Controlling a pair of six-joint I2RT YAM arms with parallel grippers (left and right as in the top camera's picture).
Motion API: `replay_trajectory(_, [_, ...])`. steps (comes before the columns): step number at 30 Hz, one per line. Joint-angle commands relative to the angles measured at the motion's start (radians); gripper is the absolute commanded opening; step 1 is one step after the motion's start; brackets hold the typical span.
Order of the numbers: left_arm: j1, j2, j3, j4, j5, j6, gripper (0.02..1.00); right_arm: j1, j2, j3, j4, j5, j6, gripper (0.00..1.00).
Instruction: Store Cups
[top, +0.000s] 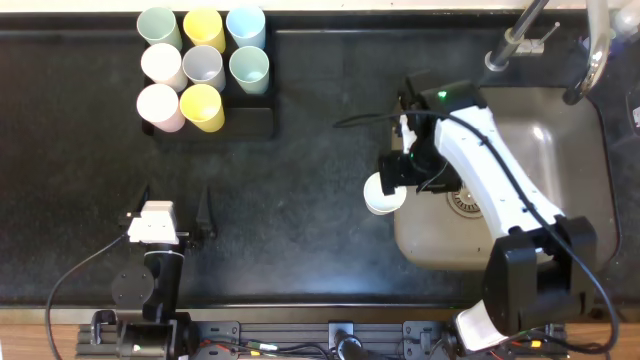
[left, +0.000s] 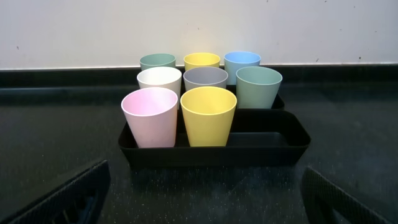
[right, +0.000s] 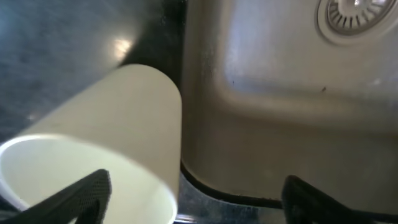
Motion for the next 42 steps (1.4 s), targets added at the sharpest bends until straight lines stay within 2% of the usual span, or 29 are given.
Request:
replay_trajectory(1, [0.008, -0.008, -0.001, -0.003, 0.016, -0.01, 1.0, 0.016, 0.003, -0.042, 0.027, 0.019, 0.021, 0.706])
replay_trajectory(4, [0.008, -0.008, -0.001, -0.003, 0.016, -0.01, 1.0, 0.016, 0.002, -0.042, 0.042, 0.018, 0.025, 0.522])
replay_trajectory(11, [0.008, -0.008, -0.001, -0.003, 0.016, -0.01, 1.0, 0.029, -0.021, -0.041, 0.063, 0.014, 0.025, 0.297])
replay_trajectory(14, [0.008, -0.008, -0.001, -0.003, 0.016, -0.01, 1.0, 0.033, -0.031, -0.041, 0.067, 0.014, 0.025, 0.056])
replay_trajectory(19, [0.008, -0.008, -0.001, -0.003, 0.016, -0.01, 1.0, 0.046, -0.035, -0.041, 0.068, 0.006, 0.024, 0.042])
replay_trajectory(27, [0.008, -0.008, -0.001, -0.003, 0.016, -0.01, 0.998, 0.072, -0.19, 0.045, 0.071, -0.089, 0.05, 0.042])
replay_trajectory(33, [0.008, -0.008, -0.001, -0.003, 0.016, -0.01, 1.0, 0.108, -0.294, 0.258, 0.022, -0.094, 0.108, 0.045])
replay_trajectory(42, [0.008, -0.008, -0.001, -0.003, 0.016, -0.01, 1.0, 0.246, -0.116, 0.642, -0.076, -0.089, 0.154, 0.042])
